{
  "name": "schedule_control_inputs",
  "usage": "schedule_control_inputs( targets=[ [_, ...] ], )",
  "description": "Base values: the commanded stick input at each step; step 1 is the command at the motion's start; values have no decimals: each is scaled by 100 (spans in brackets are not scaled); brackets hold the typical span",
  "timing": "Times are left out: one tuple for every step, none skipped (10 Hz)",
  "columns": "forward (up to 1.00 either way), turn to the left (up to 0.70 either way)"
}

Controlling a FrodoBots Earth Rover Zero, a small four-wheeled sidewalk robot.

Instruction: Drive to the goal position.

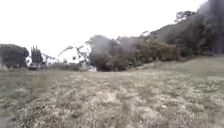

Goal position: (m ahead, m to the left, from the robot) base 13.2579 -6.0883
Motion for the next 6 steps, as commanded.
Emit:
schedule_control_inputs(
  targets=[
    [50, 4],
    [50, 5],
    [50, 4],
    [50, 5],
    [50, 4],
    [50, 4]
  ],
)
